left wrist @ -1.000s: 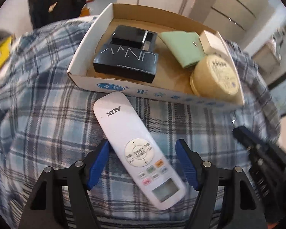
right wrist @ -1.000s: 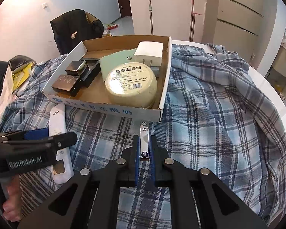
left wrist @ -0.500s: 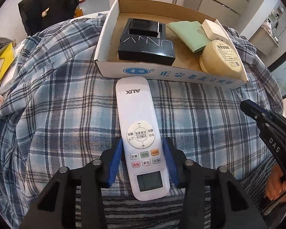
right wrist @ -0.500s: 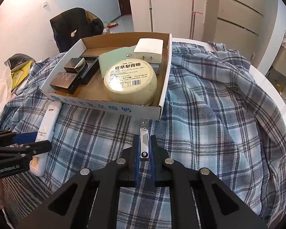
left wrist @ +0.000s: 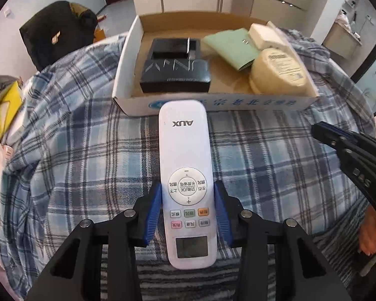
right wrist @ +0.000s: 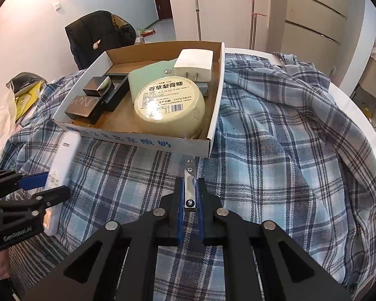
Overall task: Organize rigid objects
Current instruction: 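Close the left tool on the white remote and lift it, then carry the white remote into the white box and release it with the left tool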
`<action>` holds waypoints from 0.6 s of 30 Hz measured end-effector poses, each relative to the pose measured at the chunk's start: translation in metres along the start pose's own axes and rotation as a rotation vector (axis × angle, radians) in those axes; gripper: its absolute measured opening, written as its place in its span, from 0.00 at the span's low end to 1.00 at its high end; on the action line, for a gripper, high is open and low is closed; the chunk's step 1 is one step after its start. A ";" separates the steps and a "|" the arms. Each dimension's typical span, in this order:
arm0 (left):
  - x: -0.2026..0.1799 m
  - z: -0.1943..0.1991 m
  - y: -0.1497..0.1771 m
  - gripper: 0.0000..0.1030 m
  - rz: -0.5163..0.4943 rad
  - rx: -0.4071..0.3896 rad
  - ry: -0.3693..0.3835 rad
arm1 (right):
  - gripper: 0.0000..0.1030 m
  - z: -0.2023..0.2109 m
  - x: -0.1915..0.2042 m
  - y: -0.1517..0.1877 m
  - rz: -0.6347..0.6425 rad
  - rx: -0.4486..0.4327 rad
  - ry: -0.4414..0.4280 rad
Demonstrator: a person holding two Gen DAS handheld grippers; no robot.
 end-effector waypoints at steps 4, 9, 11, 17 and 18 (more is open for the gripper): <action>0.003 0.021 -0.003 0.41 -0.003 -0.031 0.031 | 0.08 0.003 -0.001 -0.001 -0.011 -0.014 -0.006; -0.004 0.041 -0.013 0.41 -0.007 -0.087 0.017 | 0.08 0.016 0.004 -0.008 -0.011 -0.071 -0.044; -0.012 0.048 -0.017 0.40 -0.002 -0.096 0.025 | 0.08 0.024 0.006 -0.012 -0.007 -0.107 -0.057; -0.019 0.058 -0.030 0.40 0.004 -0.124 0.034 | 0.08 0.037 0.008 -0.020 -0.003 -0.172 -0.070; -0.021 0.058 -0.033 0.40 0.004 -0.126 0.036 | 0.08 0.038 0.008 -0.020 -0.006 -0.173 -0.069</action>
Point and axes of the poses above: each gripper's, at about its wrist camera, not at the fingertips, and z roughly against the way its jaws point, x to its left, y to its underside, the point moved 8 cm from there along -z, roughly the way its jaws point, and after that the axes turned 13 degrees about -y, right-handed, at the moved point
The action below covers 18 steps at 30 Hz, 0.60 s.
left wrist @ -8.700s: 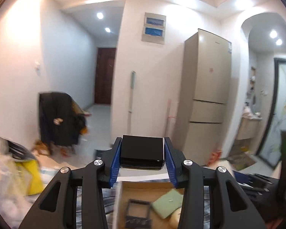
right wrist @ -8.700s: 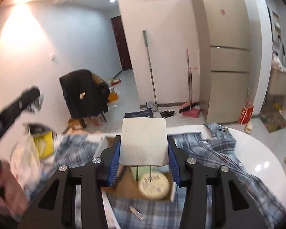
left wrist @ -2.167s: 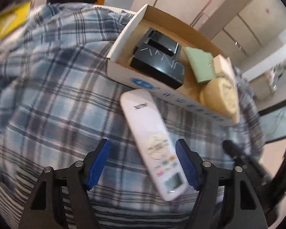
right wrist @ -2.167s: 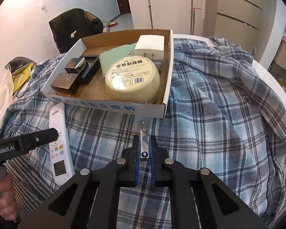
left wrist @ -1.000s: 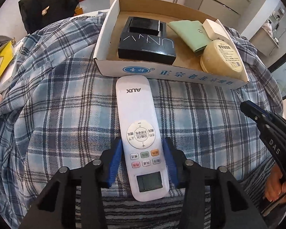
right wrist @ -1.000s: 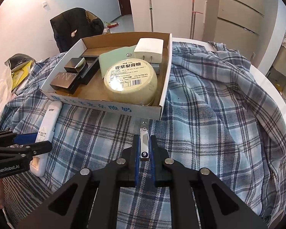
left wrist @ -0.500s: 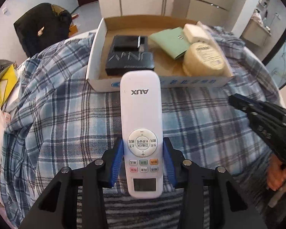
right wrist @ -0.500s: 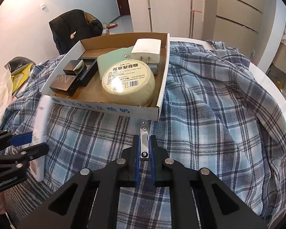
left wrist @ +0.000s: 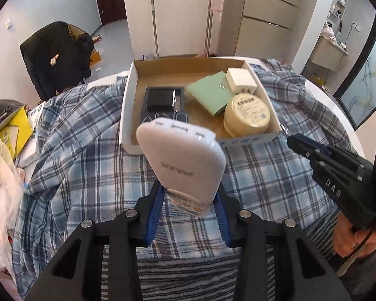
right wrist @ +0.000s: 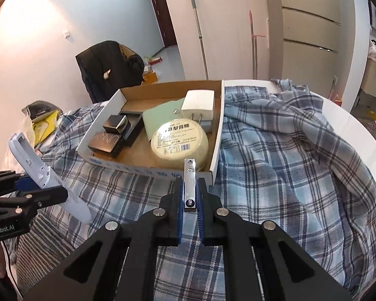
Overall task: Organize rigid objects
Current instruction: 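Carry the white remote into the white box and release it with the left tool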
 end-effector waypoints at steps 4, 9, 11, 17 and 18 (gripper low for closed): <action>-0.010 0.002 -0.021 0.40 0.001 -0.021 0.018 | 0.08 0.002 -0.004 -0.001 -0.025 0.001 -0.003; -0.021 0.004 -0.057 0.40 0.031 -0.068 0.048 | 0.08 0.004 -0.010 -0.004 -0.025 -0.022 0.016; -0.027 0.001 -0.072 0.40 0.041 -0.084 0.067 | 0.08 0.005 -0.014 -0.006 -0.028 -0.034 0.023; -0.040 -0.034 -0.091 0.40 0.067 -0.048 0.088 | 0.08 -0.002 -0.019 -0.005 -0.033 -0.016 0.018; -0.042 -0.041 -0.093 0.40 0.069 -0.035 0.087 | 0.08 -0.001 -0.018 -0.005 -0.033 -0.017 0.013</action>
Point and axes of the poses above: each gripper's, at about its wrist camera, not at the fingertips, and z roughly against the way its jaws point, x to its left, y to its underside, the point moved 8 cm from there along -z, roughly the way its jaws point, and after that the axes turned 13 degrees about -y, right-handed, at the moved point
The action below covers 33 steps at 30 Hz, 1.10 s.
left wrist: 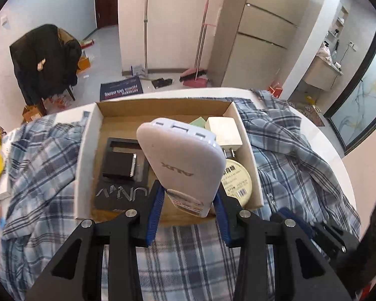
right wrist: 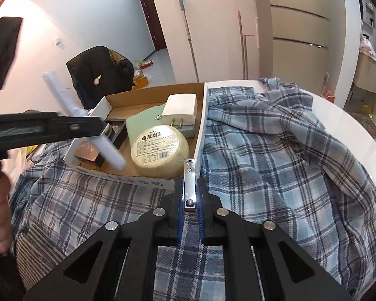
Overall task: Organize rigid objects
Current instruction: 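Carry the white remote into the white box and release it with the left tool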
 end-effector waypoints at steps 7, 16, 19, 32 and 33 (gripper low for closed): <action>-0.005 -0.032 -0.008 0.40 0.005 0.022 -0.036 | 0.08 0.010 -0.008 -0.007 -0.019 -0.038 0.017; 0.001 -0.050 -0.013 0.40 0.076 -0.033 0.037 | 0.08 0.011 -0.009 -0.008 -0.028 -0.035 0.007; 0.002 -0.058 -0.006 0.40 0.113 -0.044 0.059 | 0.08 0.009 -0.006 -0.006 -0.018 -0.027 -0.003; 0.042 0.080 -0.037 0.81 0.129 -0.662 -0.035 | 0.08 0.028 0.006 -0.026 -0.001 -0.103 -0.010; 0.046 0.093 -0.038 0.87 0.135 -0.715 -0.058 | 0.08 0.027 0.010 -0.031 0.003 -0.107 -0.008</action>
Point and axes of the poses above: each gripper's, at about its wrist camera, not at the fingertips, and z roughly against the way its jaws point, x to its left, y to its underside, the point moved 8 cm from there along -z, roughly the way its jaws point, and after that the axes turned 13 degrees about -y, right-handed, at the moved point
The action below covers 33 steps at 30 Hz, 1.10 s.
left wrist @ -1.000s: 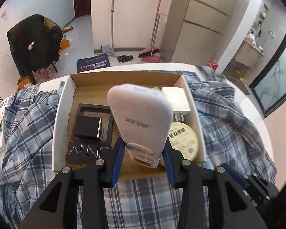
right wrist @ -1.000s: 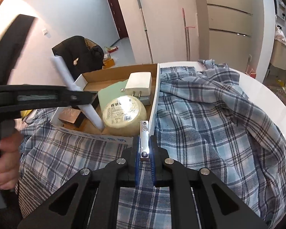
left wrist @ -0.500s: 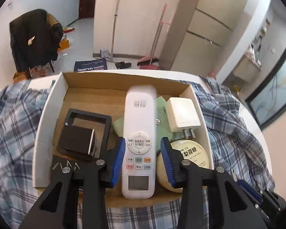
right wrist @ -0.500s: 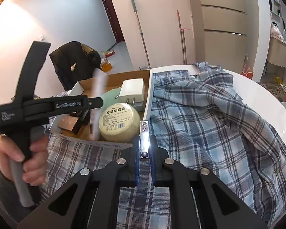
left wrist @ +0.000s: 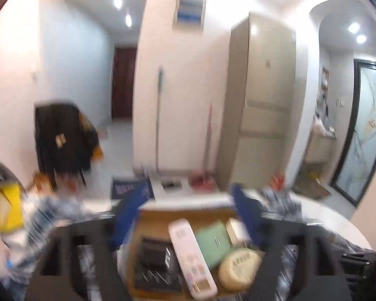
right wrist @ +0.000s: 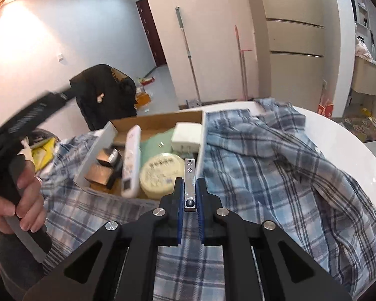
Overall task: Organize rigid objects
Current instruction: 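Carry the white remote into the white box and release it with the left tool, then withdraw both tools up and away from the box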
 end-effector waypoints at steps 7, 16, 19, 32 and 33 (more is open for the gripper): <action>0.017 0.004 -0.014 1.00 0.057 -0.053 0.019 | 0.08 -0.024 0.033 -0.034 0.040 0.002 -0.040; 0.054 -0.035 0.006 1.00 0.087 0.015 -0.074 | 0.08 -0.108 0.047 -0.051 0.050 0.094 -0.050; 0.063 -0.042 0.018 1.00 0.107 0.078 -0.082 | 0.08 -0.133 0.043 -0.049 0.067 0.131 -0.023; 0.072 -0.048 0.023 1.00 0.139 0.094 -0.076 | 0.14 -0.149 0.030 -0.038 0.017 0.162 -0.012; 0.073 -0.046 0.021 1.00 0.139 0.091 -0.077 | 0.14 -0.144 0.032 -0.040 0.036 0.150 -0.009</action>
Point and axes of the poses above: each gripper's, at about its wrist camera, not at the fingertips, and z roughly against the way its jaws point, x to its left, y to its underside, the point moved 8 cm from there along -z, roughly the way its jaws point, and after that the axes turned 13 degrees about -y, right-handed, at the moved point
